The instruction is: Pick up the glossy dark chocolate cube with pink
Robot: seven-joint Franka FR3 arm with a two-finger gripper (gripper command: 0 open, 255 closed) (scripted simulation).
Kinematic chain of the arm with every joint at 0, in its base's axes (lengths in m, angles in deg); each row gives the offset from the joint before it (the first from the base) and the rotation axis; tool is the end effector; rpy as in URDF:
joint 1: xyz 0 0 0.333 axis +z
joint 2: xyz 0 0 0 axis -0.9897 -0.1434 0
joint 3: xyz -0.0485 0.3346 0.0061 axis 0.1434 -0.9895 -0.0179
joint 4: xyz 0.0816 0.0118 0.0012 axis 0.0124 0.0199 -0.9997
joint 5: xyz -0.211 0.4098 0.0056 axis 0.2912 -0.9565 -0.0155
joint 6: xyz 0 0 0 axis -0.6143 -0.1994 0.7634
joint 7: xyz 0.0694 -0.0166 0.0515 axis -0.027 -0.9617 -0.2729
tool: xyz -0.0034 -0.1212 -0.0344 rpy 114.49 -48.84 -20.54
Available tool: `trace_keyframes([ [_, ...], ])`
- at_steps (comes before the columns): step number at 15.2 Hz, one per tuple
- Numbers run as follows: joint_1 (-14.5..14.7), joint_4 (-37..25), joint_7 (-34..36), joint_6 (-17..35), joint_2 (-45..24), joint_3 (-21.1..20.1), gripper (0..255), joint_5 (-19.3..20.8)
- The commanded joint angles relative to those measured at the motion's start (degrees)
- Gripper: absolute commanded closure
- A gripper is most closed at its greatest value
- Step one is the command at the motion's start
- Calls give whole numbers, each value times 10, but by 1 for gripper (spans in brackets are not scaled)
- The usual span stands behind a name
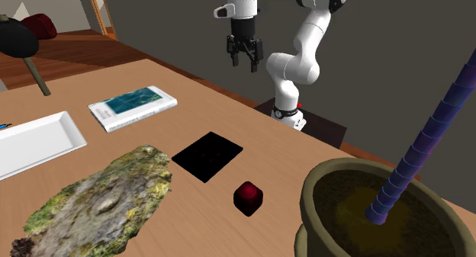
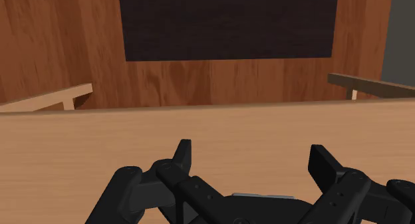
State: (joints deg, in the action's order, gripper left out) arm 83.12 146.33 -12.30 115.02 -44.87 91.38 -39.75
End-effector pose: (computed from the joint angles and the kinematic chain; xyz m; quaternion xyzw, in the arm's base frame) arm 0.3649 -0.0066 0.5581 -0.9995 0.0171 0.0191 0.0181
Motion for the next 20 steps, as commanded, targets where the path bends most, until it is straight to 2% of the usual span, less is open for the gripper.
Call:
trace_keyframes([
  [1, 0, 0, 0, 0, 0, 0, 0, 0],
  [11, 31, -61, 104, 117, -151, -91, 0, -42],
  [20, 46, -178, 203, 188, -318, -162, 0, -24],
])
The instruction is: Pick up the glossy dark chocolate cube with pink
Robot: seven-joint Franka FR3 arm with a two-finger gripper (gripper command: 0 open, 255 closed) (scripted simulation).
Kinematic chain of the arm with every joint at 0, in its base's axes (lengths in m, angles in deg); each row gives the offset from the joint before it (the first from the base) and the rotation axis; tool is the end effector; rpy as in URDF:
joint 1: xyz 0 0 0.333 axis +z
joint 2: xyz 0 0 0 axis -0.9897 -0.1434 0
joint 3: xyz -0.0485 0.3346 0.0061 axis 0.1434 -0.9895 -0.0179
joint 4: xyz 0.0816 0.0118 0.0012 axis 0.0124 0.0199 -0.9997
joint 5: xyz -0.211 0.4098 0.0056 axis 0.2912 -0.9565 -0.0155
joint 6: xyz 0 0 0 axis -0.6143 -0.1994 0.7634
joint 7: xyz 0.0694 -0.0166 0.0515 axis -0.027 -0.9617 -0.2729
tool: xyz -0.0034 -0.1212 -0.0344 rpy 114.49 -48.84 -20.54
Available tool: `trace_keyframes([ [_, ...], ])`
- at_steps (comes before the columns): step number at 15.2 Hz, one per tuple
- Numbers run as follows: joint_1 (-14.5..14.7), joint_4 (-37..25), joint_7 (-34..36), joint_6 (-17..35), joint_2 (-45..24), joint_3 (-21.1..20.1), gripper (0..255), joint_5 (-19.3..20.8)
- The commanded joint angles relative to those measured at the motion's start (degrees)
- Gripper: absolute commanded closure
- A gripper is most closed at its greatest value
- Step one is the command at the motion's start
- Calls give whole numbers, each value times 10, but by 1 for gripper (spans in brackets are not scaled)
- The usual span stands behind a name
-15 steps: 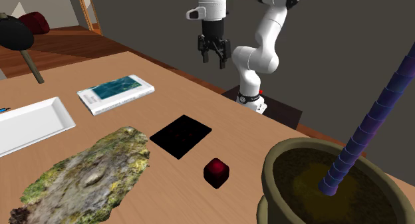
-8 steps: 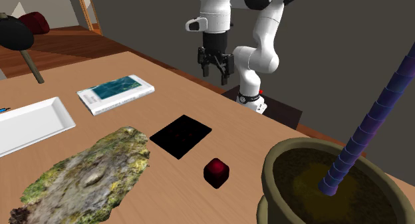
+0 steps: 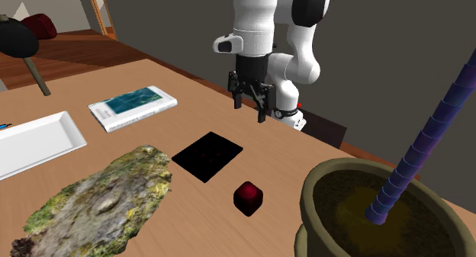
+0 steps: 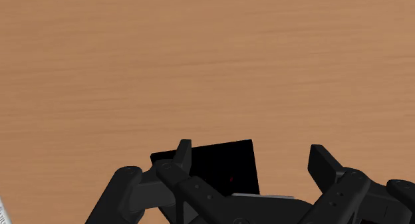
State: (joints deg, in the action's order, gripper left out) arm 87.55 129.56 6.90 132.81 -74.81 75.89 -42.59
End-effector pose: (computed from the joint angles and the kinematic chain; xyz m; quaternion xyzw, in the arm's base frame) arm 0.5162 0.1899 0.5037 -0.9994 0.0285 -0.0177 0.0063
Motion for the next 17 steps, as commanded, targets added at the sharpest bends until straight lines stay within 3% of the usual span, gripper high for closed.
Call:
trace_keyframes([
  [1, 3, -27, 23, 15, -39, -14, 0, 10],
  [8, 25, -166, 107, 29, -186, -49, 0, 68],
  [14, 66, -327, 168, 7, -326, -58, 0, 131],
  [17, 71, -329, 174, 18, -339, -56, 0, 136],
])
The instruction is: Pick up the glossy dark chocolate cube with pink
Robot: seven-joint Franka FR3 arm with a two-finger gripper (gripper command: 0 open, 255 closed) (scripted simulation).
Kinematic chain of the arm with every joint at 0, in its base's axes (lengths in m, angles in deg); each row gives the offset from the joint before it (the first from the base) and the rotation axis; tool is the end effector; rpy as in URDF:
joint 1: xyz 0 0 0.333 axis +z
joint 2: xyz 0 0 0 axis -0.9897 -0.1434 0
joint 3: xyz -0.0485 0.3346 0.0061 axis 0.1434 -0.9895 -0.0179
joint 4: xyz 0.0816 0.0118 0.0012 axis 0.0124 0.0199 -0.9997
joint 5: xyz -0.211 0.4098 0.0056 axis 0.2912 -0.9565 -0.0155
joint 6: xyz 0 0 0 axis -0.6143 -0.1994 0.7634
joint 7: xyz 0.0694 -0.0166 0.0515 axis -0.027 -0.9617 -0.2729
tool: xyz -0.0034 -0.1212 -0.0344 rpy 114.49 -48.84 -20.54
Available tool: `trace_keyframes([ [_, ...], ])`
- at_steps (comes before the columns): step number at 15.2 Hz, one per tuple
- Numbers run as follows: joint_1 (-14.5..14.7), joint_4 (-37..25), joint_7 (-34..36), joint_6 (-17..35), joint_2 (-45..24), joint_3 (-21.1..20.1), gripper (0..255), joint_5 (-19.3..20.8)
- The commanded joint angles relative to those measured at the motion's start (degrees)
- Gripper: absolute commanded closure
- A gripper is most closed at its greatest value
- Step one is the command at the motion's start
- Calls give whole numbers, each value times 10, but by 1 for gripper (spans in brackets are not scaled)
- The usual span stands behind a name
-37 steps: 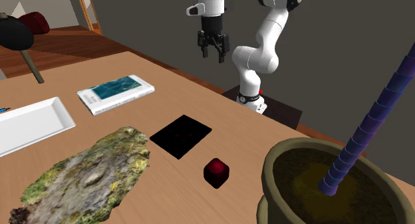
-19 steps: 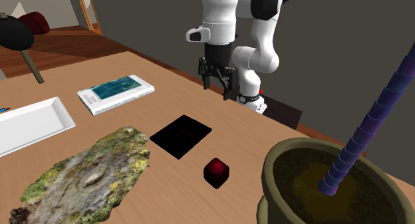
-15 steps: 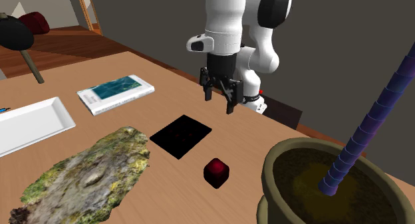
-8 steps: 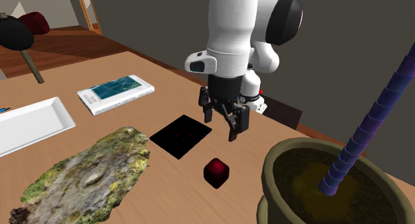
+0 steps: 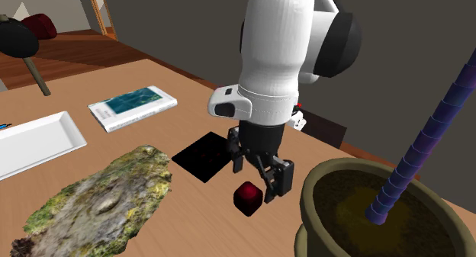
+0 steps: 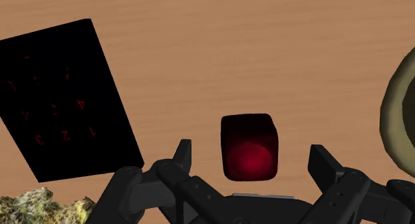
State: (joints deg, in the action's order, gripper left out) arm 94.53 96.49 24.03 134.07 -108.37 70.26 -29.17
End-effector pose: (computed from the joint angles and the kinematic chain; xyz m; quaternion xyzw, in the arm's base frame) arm 0.6524 0.3527 0.4599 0.9981 -0.0390 0.0481 0.0028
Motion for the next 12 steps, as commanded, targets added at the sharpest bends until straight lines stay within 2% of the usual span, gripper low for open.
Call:
trace_keyframes([
  [1, 1, 8, 3, 13, -5, 1, 0, 3],
  [7, 0, 35, 7, 45, -11, 2, 0, 7],
  [8, 0, 37, 8, 47, -11, 2, 255, 7],
  [12, 0, 36, 7, 47, -11, 2, 255, 7],
])
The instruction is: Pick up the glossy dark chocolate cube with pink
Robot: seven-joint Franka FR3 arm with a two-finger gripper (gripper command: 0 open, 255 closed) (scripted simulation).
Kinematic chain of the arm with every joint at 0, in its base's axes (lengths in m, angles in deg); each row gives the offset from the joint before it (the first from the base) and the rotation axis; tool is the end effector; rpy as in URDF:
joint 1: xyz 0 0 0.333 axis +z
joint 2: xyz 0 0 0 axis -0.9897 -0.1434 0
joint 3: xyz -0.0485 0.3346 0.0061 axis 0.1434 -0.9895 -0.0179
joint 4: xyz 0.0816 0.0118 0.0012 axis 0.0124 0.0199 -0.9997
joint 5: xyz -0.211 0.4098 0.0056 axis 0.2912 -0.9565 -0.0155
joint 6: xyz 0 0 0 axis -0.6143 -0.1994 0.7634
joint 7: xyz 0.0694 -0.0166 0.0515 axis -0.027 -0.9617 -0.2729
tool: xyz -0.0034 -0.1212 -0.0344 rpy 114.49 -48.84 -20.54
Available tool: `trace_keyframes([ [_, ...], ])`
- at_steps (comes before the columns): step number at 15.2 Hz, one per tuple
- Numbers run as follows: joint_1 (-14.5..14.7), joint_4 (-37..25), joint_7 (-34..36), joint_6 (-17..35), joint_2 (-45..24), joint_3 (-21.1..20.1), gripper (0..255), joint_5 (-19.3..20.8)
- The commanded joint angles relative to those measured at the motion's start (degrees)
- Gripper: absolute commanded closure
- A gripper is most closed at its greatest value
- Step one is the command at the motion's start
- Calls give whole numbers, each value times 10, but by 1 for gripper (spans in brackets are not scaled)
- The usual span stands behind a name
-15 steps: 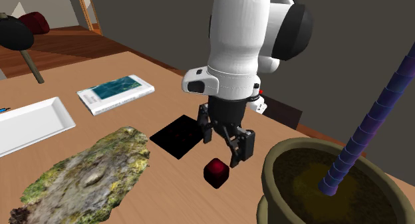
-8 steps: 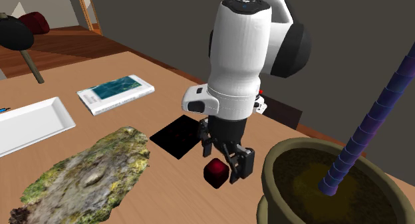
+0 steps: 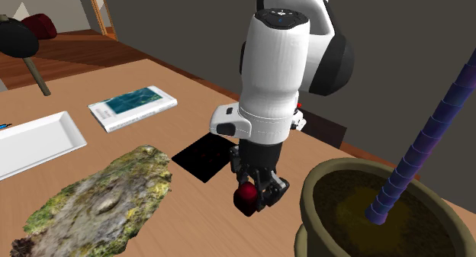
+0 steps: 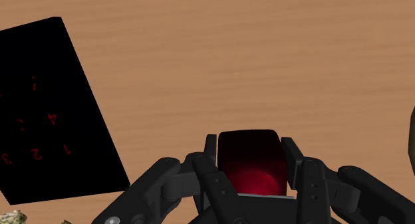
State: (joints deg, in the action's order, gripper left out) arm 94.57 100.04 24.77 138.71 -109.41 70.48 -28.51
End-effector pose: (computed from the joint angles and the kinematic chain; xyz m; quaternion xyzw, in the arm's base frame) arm 0.6518 0.3539 0.4205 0.9980 -0.0392 0.0494 0.0025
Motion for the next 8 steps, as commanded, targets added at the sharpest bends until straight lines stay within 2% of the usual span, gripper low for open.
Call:
trace_keyframes([
  [1, 0, 0, 0, 0, -1, 0, 255, 0],
  [5, 0, -1, 0, -1, -1, 0, 255, 0],
  [8, 0, -18, -3, -22, 4, -1, 255, -3],
])
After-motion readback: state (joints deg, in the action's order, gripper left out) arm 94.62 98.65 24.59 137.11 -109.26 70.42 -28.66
